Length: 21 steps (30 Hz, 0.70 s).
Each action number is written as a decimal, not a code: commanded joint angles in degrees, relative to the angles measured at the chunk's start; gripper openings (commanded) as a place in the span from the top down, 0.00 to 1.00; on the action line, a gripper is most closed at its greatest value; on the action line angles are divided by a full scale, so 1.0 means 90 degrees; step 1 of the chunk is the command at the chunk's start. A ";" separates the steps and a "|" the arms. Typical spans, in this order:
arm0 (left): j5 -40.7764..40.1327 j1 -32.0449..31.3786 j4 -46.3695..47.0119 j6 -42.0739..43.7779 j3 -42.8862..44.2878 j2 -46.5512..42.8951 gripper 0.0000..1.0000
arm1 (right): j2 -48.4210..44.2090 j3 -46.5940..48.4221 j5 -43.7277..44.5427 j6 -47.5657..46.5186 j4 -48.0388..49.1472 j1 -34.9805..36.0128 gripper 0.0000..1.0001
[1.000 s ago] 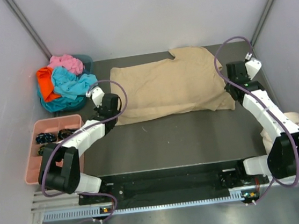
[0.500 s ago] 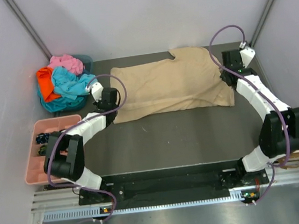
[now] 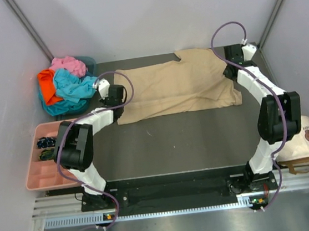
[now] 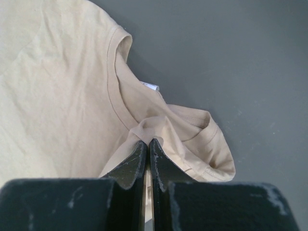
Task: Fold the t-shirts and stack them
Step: Fold the flattened tshirt in 1/3 of the way
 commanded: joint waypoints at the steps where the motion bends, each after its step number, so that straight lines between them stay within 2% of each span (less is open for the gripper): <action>1: -0.0091 0.0035 0.0358 0.0147 0.0357 0.0218 1.00 | 0.0250 0.0432 -0.0056 -0.0022 0.0144 -0.0076 1.00; 21: -0.0199 0.0055 0.0329 0.0313 0.1012 0.0853 1.00 | 0.0651 0.0647 -0.0105 -0.0051 0.0213 -0.0262 1.00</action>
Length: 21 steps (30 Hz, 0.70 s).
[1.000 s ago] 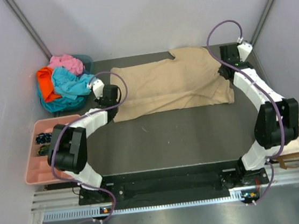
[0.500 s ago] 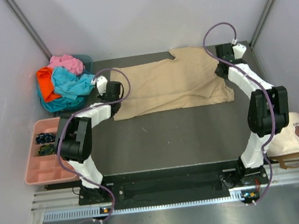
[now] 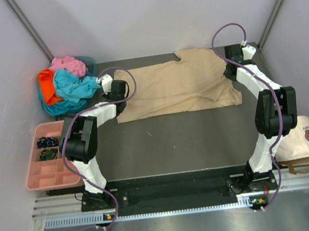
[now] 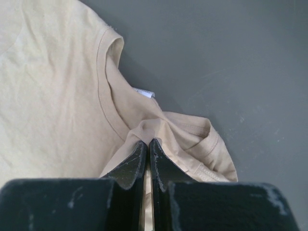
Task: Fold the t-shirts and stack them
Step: Fold the flattened tshirt in 1/3 of the way
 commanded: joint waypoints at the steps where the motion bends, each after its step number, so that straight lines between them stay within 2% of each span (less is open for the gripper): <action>1: -0.0177 0.0062 0.0224 0.0101 0.0281 0.0078 1.00 | 0.0117 0.0484 0.0002 -0.0061 0.0172 -0.0133 1.00; 21: -0.0489 0.0209 0.0097 0.0111 0.0388 0.0332 1.00 | 0.0868 0.1187 -0.0145 -0.0178 0.0064 -0.0221 1.00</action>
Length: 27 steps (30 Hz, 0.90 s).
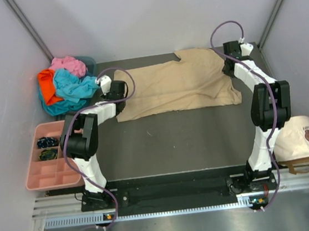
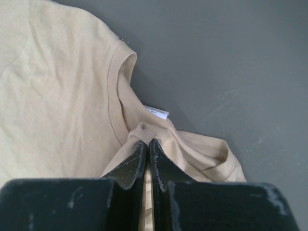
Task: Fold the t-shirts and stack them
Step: Fold the flattened tshirt in 1/3 of the way
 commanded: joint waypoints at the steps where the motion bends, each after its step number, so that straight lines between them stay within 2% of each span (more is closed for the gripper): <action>1: -0.0305 0.0085 0.0092 0.0072 0.0318 0.0116 0.99 | 0.0135 0.0420 0.0011 -0.0103 0.0103 -0.0117 1.00; 4: -0.0334 0.0095 0.0014 0.0063 0.0435 0.0175 0.92 | 0.0145 0.0450 -0.0038 -0.0181 0.0132 -0.0146 0.79; 5: -0.0344 0.0095 -0.0015 0.0062 0.0464 0.0185 0.89 | 0.0136 0.0450 -0.0038 -0.0191 0.0142 -0.0156 0.63; 6: -0.0363 0.0095 -0.0044 0.0062 0.0484 0.0175 0.87 | 0.0106 0.0421 0.0000 -0.0220 0.0142 -0.0185 0.57; 7: -0.0392 0.0095 -0.0064 0.0043 0.0503 0.0165 0.61 | 0.0000 0.0382 0.0020 -0.0230 0.0161 -0.0195 0.52; 9: -0.0499 0.0095 -0.0074 0.0033 0.0494 0.0029 0.47 | -0.0176 0.0148 0.0196 -0.0307 0.0317 -0.0224 0.41; 10: -0.0529 0.0095 -0.0074 0.0024 0.0455 -0.0029 0.36 | -0.0419 0.0031 0.0274 -0.0337 0.0385 -0.0234 0.39; 11: -0.0578 0.0095 -0.0064 0.0023 0.0435 -0.0194 0.21 | -0.0547 -0.0086 0.0352 -0.0366 0.0483 -0.0244 0.35; 14: -0.0685 0.0095 -0.0006 0.0130 0.0348 -0.0575 0.06 | -0.0976 -0.0400 0.0430 -0.0435 0.0562 -0.0263 0.33; 20: -0.0218 0.0046 0.0121 0.0199 -0.0082 -0.1337 0.01 | -0.1563 -0.1122 -0.0173 -0.0298 0.0533 -0.0263 0.31; 23: 0.0066 -0.0178 0.0248 0.0248 -0.0336 -0.1572 0.01 | -0.1837 -0.1522 -0.0680 -0.0269 0.0562 -0.0254 0.30; 27: -0.0089 -0.0734 0.0249 0.0365 -0.0395 -0.1612 0.01 | -0.2003 -0.1932 -0.1423 -0.0434 0.0630 -0.0107 0.30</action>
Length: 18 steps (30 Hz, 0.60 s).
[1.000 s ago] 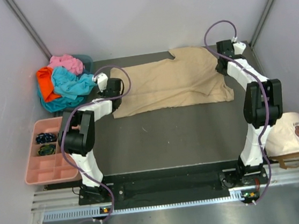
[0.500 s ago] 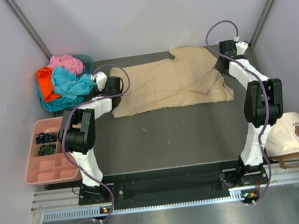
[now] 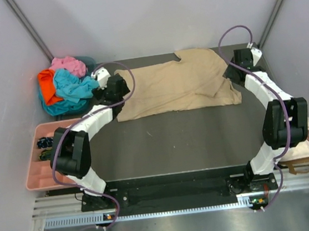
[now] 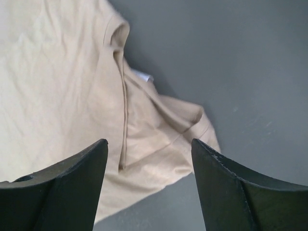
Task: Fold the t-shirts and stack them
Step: Fold the flattened tshirt in 1/3 of the way
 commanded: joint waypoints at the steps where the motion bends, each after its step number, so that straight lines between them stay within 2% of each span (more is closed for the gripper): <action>1: 0.0032 -0.0567 0.0198 0.0164 -0.0154 -0.0104 0.01 | -0.0264 -0.0340 -0.1171 -0.0167 0.0249 0.0172 0.30; 4: 0.0041 -0.0695 0.0158 0.0018 -0.0310 -0.0162 0.01 | -0.0109 -0.0409 -0.1291 -0.0255 0.0337 0.0436 0.34; 10: 0.0002 -0.0715 0.0090 -0.0061 -0.0593 -0.0357 0.01 | 0.0321 -0.0360 -0.1954 -0.0187 0.0659 0.0505 0.52; 18: -0.0115 -0.0715 0.0022 -0.0061 -0.0711 -0.0475 0.01 | 0.0868 -0.0243 -0.1965 -0.0168 0.0650 0.0563 0.54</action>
